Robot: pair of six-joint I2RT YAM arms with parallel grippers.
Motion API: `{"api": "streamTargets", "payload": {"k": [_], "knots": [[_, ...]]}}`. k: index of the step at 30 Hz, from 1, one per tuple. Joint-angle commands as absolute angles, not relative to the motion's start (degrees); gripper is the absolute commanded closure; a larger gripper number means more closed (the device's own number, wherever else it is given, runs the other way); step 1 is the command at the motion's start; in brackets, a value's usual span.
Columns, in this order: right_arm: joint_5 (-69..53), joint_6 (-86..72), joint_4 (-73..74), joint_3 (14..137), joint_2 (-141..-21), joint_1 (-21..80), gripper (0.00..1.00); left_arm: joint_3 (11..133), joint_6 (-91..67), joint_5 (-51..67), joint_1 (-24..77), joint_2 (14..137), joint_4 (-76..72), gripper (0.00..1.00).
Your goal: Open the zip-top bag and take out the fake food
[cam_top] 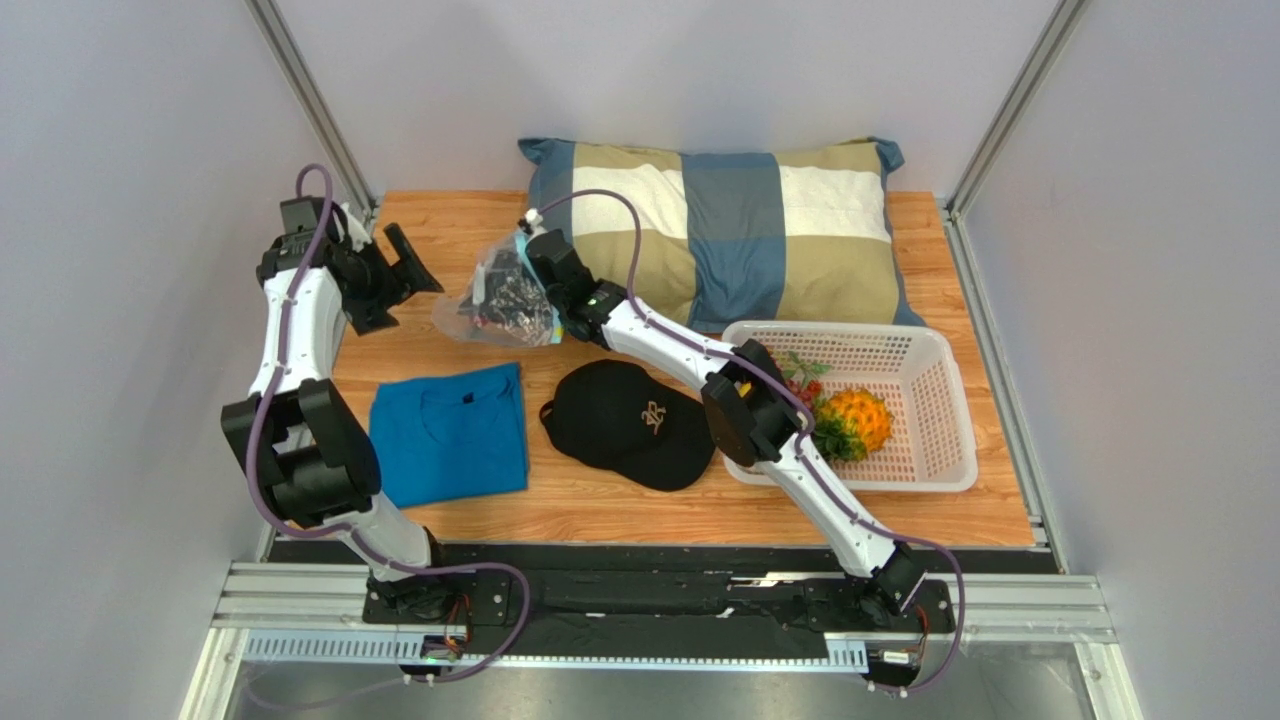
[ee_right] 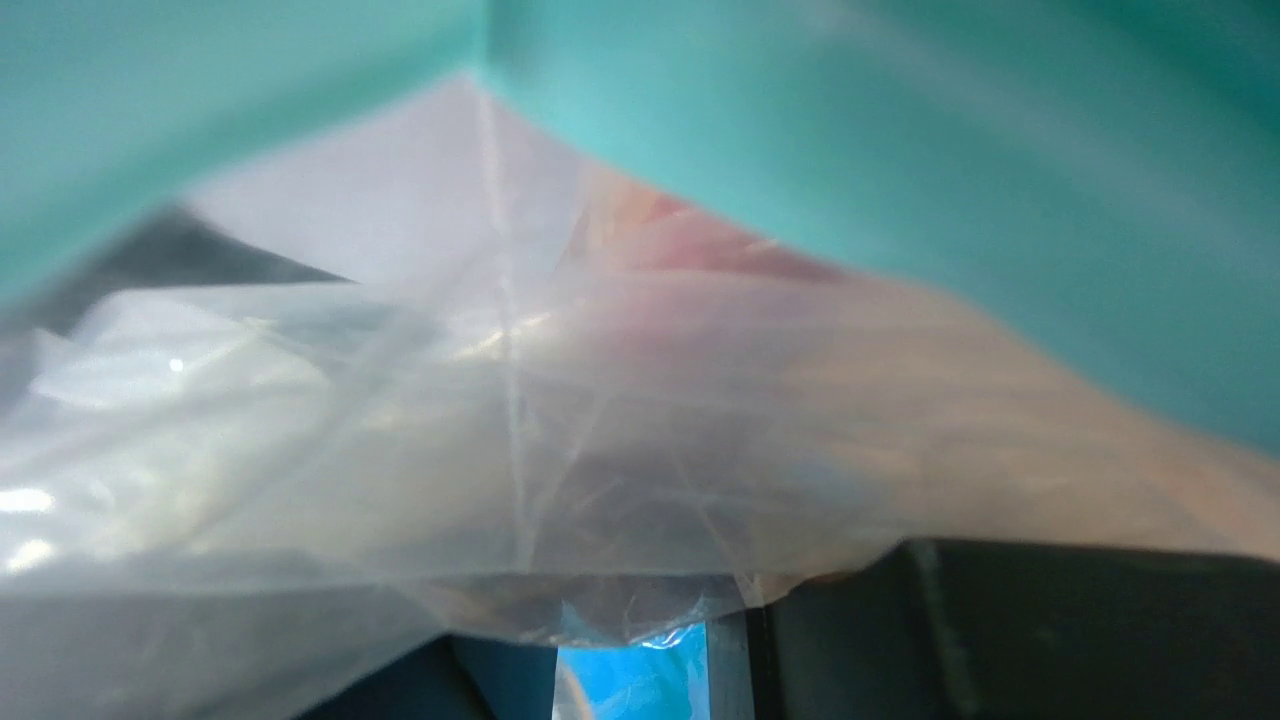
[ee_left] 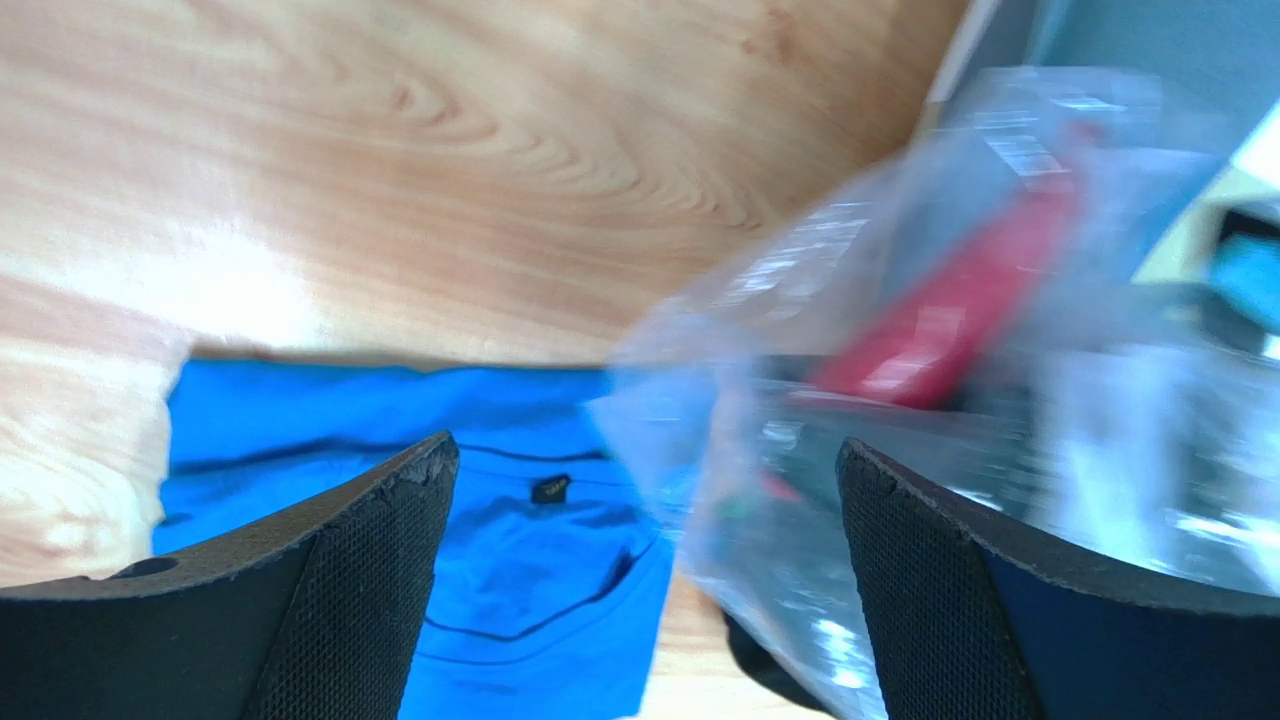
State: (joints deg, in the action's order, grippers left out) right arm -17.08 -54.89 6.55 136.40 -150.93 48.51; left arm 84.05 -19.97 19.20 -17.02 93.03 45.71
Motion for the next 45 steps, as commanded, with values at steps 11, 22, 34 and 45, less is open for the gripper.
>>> {"api": "streamTargets", "payload": {"k": [11,22,34,45], "knots": [[-25.0,-64.9,1.0,136.4,-146.6,46.4,1.0,72.9,-40.9,44.4,-20.2,97.3,27.8,0.03],[-27.2,-71.2,-1.7,135.7,-147.0,46.8,1.0,68.3,-49.4,47.0,-20.1,97.3,15.4,0.59],[-27.5,-68.7,2.5,130.4,-142.6,46.0,1.0,67.8,-45.5,34.6,-21.2,93.1,20.9,1.0],[-34.7,-50.0,25.0,129.3,-134.4,44.9,1.0,76.1,-33.9,18.7,-26.5,97.4,25.4,1.0]]}}
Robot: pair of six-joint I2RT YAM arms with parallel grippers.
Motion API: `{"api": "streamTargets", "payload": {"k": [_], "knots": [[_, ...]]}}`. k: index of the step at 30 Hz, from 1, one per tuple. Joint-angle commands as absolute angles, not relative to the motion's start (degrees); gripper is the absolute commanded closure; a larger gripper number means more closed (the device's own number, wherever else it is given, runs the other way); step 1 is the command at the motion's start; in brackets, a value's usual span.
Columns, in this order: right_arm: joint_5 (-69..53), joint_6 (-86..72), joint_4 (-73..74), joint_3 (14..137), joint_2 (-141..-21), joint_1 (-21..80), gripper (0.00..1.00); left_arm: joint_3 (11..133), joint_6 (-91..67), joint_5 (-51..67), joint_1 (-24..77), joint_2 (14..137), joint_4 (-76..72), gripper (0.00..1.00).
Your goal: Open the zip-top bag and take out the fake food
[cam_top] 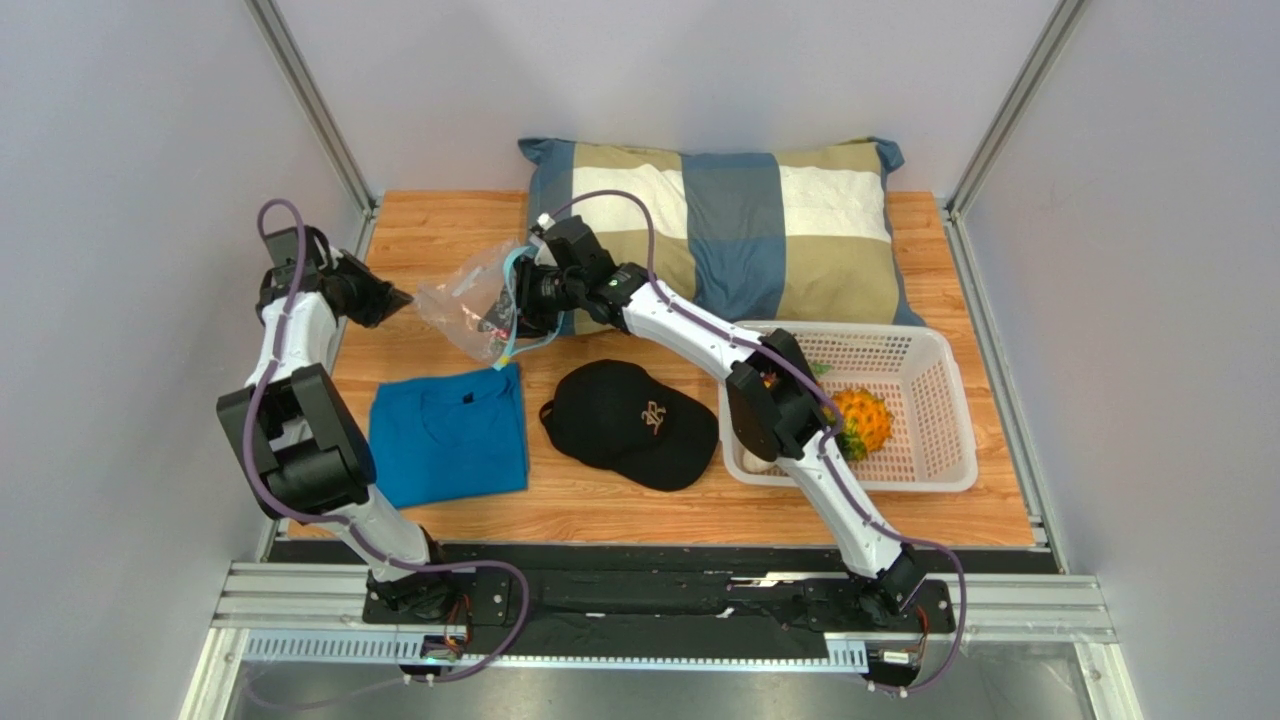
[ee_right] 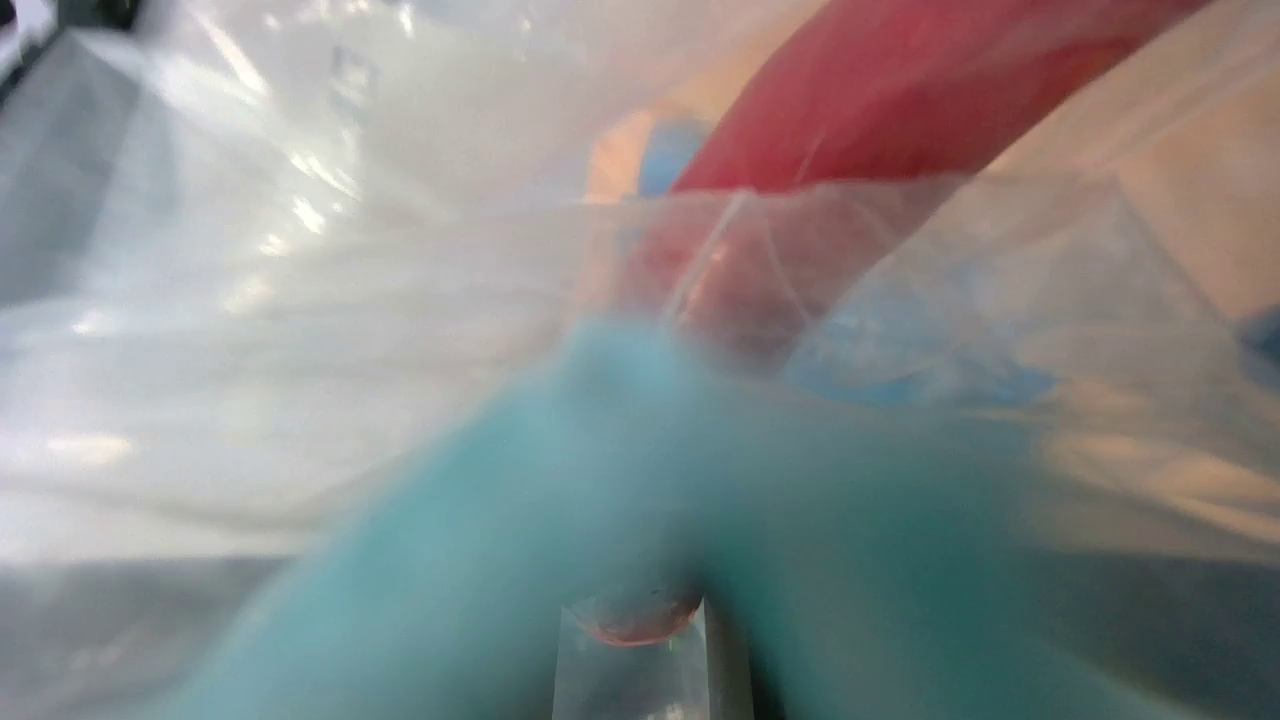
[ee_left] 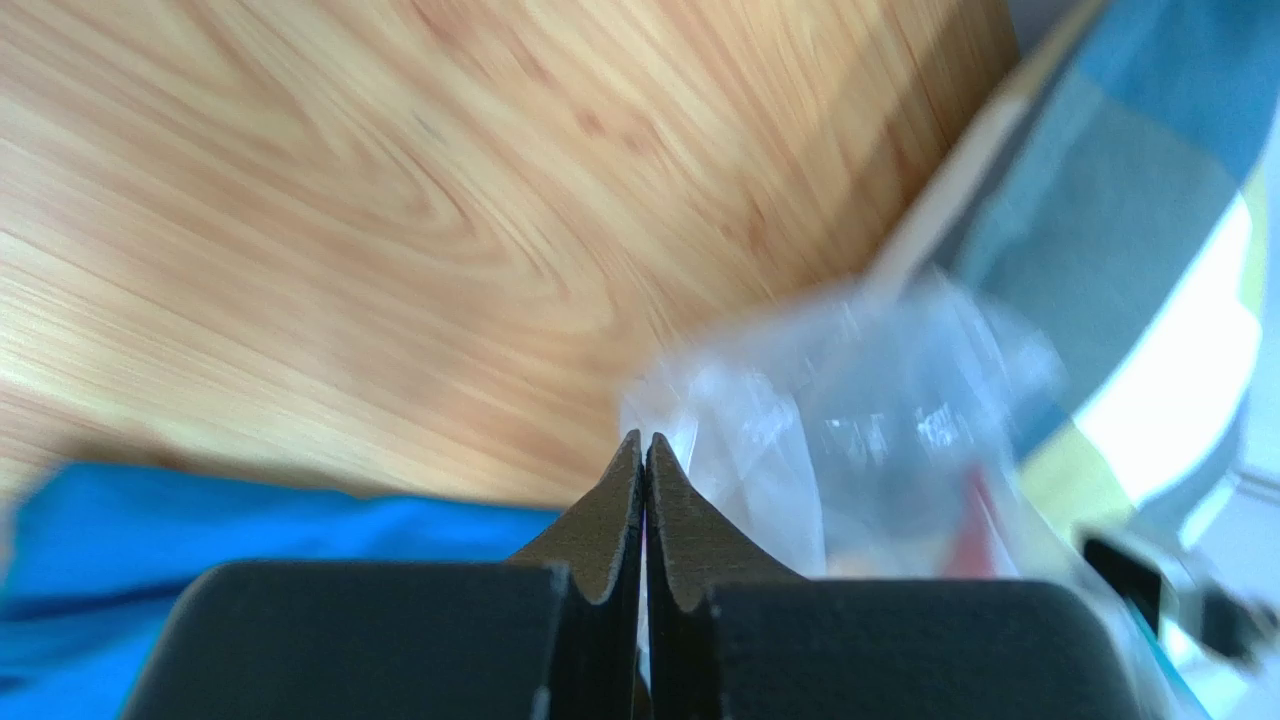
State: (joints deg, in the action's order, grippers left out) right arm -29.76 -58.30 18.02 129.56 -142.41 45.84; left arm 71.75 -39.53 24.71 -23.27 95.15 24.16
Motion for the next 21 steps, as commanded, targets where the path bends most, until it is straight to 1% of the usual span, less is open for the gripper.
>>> {"api": "streamTargets", "payload": {"k": [1,4,5,7,9,10,11,12,13,14,15,17,19,21], "knots": [[-35.8,-49.9,25.6,128.9,-133.9,44.7,1.0,77.3,-33.5,18.5,-26.9,98.6,25.4,1.0],[-40.8,-49.7,27.7,128.7,-132.5,43.6,1.0,80.9,-31.6,17.2,-27.5,101.8,26.9,1.0],[-44.3,-49.7,28.1,128.6,-132.2,43.4,1.0,81.9,-31.3,17.1,-27.6,102.6,27.2,1.0],[-46.7,-48.9,30.0,128.5,-131.7,43.0,1.0,84.2,-31.0,18.2,-27.8,104.3,27.9,1.0],[-46.0,-49.1,28.1,127.9,-131.6,42.5,1.0,84.8,-31.3,25.7,-27.8,104.7,28.2,1.0],[-45.9,-49.6,26.9,128.2,-131.9,42.5,1.0,83.5,-32.4,28.4,-27.7,103.9,28.3,0.97],[-45.7,-50.4,25.8,130.0,-132.7,42.5,1.0,82.0,-33.3,32.9,-27.6,103.0,28.0,0.82],[-45.7,-51.9,24.4,131.3,-134.6,42.3,1.0,77.9,-34.1,34.8,-27.2,101.8,27.4,0.48],[-46.0,-53.1,24.0,132.8,-136.0,42.2,1.0,75.9,-35.2,36.3,-26.8,98.6,26.4,0.17],[-46.5,-53.6,24.0,135.9,-137.3,42.0,1.0,74.0,-35.2,38.6,-26.2,96.9,26.5,0.11],[-46.4,-53.9,24.1,137.0,-138.1,41.8,1.0,70.8,-35.1,39.5,-25.8,93.0,26.5,0.01],[-45.4,-54.1,23.5,137.6,-139.6,41.8,1.0,68.1,-33.4,41.4,-24.9,88.5,25.5,0.01],[-45.0,-56.1,21.7,137.5,-140.5,41.8,1.0,65.3,-30.4,42.1,-23.9,81.3,23.1,0.01],[-46.3,-58.8,18.4,138.1,-141.5,41.9,1.0,64.3,-27.6,41.2,-20.8,74.8,22.9,0.02]]}}
